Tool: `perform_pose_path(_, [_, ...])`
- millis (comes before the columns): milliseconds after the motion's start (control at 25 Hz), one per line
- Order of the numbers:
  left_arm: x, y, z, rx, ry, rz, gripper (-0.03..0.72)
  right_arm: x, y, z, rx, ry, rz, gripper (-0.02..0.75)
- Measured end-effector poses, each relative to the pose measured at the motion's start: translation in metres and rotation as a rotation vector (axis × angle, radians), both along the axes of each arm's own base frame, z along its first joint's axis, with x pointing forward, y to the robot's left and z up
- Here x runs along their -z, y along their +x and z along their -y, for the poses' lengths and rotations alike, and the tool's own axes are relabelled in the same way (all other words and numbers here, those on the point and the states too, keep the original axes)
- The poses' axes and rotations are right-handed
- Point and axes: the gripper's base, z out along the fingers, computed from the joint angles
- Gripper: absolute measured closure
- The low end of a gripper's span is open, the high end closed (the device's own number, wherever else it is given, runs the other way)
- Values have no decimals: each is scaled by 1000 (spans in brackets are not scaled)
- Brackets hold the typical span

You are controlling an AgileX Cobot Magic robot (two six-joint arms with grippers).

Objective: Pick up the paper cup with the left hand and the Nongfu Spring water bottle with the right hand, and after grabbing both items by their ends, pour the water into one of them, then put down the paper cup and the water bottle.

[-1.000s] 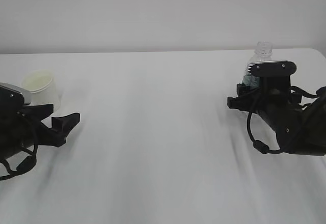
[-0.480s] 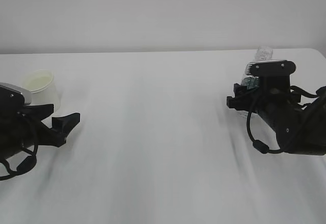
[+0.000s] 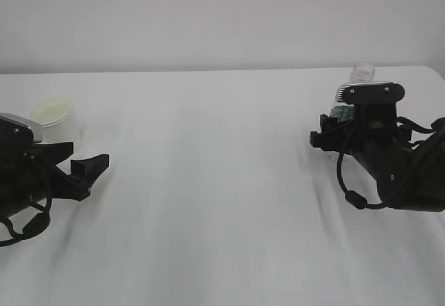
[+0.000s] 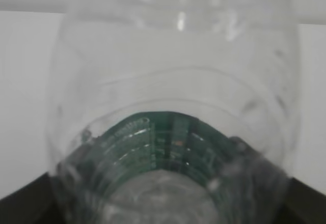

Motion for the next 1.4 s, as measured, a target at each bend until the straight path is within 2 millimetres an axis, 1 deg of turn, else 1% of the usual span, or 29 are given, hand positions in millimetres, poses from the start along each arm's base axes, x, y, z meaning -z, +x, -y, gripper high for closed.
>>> perform_pose_path(320, [0,0,0,0,0,0,101,2,-1,-1,-8,-2,-27,181])
perform_pose_path(480, [0,0,0,0,0,0,101,3,-1,-2,-33,-22,-39,130])
perform_pose_path(600, [0,0,0,0,0,0,101,-2,-3,-2,-35,-22,-33,119])
perform_pose_path(720, [0,0,0,0,0,0,101,-7,-8,0,-36,-23,-30,115])
perform_pose_path(920, [0,0,0,0,0,0,101,-8,-17,2,-36,-28,-47,115])
perform_pose_path(1080, [0,0,0,0,0,0,101,-14,-22,3,-38,-25,-48,115])
perform_pose_path(1240, [0,0,0,0,0,0,101,-16,-33,6,-37,-24,-69,115])
perform_pose_path(1400, [-7,1,0,0,-2,23,101,-20,-39,7,-36,-22,-72,115])
